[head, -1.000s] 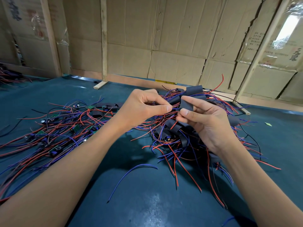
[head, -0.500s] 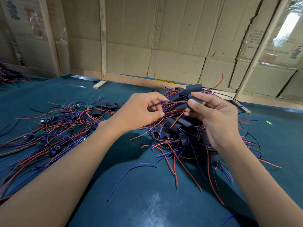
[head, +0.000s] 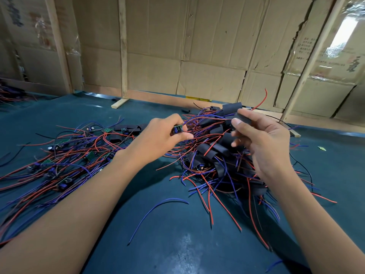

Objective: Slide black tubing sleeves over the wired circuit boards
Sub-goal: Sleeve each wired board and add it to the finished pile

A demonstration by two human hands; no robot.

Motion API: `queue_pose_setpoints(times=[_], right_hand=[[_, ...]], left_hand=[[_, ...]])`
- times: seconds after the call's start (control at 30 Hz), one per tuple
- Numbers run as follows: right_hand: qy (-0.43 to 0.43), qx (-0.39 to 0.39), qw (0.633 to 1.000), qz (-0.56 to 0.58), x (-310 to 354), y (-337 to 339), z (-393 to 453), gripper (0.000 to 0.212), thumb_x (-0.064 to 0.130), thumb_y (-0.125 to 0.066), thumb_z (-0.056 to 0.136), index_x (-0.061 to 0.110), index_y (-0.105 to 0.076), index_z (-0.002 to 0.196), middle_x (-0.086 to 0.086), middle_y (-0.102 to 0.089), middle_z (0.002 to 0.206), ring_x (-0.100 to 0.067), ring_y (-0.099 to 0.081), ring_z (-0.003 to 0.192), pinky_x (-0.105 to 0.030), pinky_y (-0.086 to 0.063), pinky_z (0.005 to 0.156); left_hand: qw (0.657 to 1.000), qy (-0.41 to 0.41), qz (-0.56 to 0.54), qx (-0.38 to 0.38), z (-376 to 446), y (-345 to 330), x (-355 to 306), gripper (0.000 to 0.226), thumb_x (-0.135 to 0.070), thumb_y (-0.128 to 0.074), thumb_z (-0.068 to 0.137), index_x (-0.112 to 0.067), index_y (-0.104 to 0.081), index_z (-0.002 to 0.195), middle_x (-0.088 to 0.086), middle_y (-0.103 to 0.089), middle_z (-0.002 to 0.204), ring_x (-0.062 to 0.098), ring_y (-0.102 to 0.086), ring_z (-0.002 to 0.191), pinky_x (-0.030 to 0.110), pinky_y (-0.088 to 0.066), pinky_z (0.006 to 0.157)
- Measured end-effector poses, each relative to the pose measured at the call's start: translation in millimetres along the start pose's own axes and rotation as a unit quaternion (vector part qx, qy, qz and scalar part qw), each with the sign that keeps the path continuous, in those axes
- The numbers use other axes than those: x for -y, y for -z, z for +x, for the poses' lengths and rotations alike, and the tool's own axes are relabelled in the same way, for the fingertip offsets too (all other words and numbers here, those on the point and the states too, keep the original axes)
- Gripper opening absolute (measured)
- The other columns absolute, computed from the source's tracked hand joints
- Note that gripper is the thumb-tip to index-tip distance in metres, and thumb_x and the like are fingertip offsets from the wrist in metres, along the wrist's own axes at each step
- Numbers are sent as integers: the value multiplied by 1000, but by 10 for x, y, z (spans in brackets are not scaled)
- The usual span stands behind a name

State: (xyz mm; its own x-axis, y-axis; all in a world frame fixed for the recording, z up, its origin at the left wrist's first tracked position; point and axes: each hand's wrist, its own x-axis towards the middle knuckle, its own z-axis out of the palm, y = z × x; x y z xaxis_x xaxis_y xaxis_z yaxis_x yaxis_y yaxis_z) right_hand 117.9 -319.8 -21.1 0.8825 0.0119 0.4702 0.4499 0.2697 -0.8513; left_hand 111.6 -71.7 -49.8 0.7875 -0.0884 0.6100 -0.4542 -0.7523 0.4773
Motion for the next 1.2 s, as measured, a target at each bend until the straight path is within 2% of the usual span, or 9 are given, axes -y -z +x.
queue_pose_setpoints(times=[0.13,0.27,0.33,0.43,0.67,0.77,0.83,1.0,1.2], right_hand=[[8,34,999,-29,-26,9,15,39,-4,-78,80,5,-71,117,-7,-74,87,-21,-69,71,-26,-57,62],[86,77,975,-188,-77,27,2,44,5,-84,78,27,-72,114,-1,-75,103,-17,-72,87,-35,-59,83],[150,96,941,-288,-104,37,-13,46,11,-85,78,32,-70,116,3,-70,109,-14,-69,102,-35,-56,91],[226,109,888,-386,-131,46,-26,43,14,-86,79,19,-73,120,2,-68,110,-14,-66,104,-31,-56,86],[270,123,835,-463,-137,75,-24,48,14,-89,75,8,-73,120,-7,-70,113,-18,-65,100,-29,-51,83],[282,122,819,-485,-136,75,-20,48,13,-89,74,6,-74,119,-9,-70,114,-13,-60,93,-18,-40,83],[282,118,816,-490,-129,79,-13,48,12,-90,74,5,-74,118,-10,-70,112,-15,-61,93,-14,-38,84],[279,125,801,-515,-120,95,-2,47,14,-88,76,7,-74,119,-8,-71,112,-30,-64,105,-34,-47,95],[320,70,783,-529,-137,106,-16,42,31,-80,78,14,-75,116,-2,-73,107,-31,-63,102,-40,-33,89]], left_hand=[[996,-89,13,13,22,72,-92,27,-45,-65,92,-21,-70,104,-16,-61,82,-3,-51,68,11,-36,65],[996,-58,22,62,2,93,-136,29,-48,-55,98,-35,-50,124,-31,-63,94,-9,-59,84,22,-46,75],[997,-30,-3,78,-10,109,-145,32,-45,-58,96,-39,-36,119,-5,-66,123,8,-62,115,35,-49,92],[996,-20,-28,77,-12,169,-179,33,-41,-57,96,-42,-26,109,22,-55,139,13,-66,101,35,-38,90],[996,-50,-12,72,-19,141,-187,13,-47,-45,101,-46,-34,110,11,-68,96,15,-64,108,35,-40,80],[997,-69,-7,40,-18,123,-179,13,-44,-45,102,-40,-42,114,3,-60,66,11,-57,61,28,-39,62],[997,-75,1,13,-12,121,-187,14,-42,-45,101,-37,-47,114,-1,-50,55,14,-46,51,21,-30,51],[997,-74,-8,-25,-24,114,-236,7,-40,-49,100,-35,-52,104,-17,-51,63,12,-46,53,19,-31,51],[991,-88,-73,-68,0,100,-363,13,-24,-63,97,-16,-68,88,-14,-60,76,3,-53,67,15,-37,65]])
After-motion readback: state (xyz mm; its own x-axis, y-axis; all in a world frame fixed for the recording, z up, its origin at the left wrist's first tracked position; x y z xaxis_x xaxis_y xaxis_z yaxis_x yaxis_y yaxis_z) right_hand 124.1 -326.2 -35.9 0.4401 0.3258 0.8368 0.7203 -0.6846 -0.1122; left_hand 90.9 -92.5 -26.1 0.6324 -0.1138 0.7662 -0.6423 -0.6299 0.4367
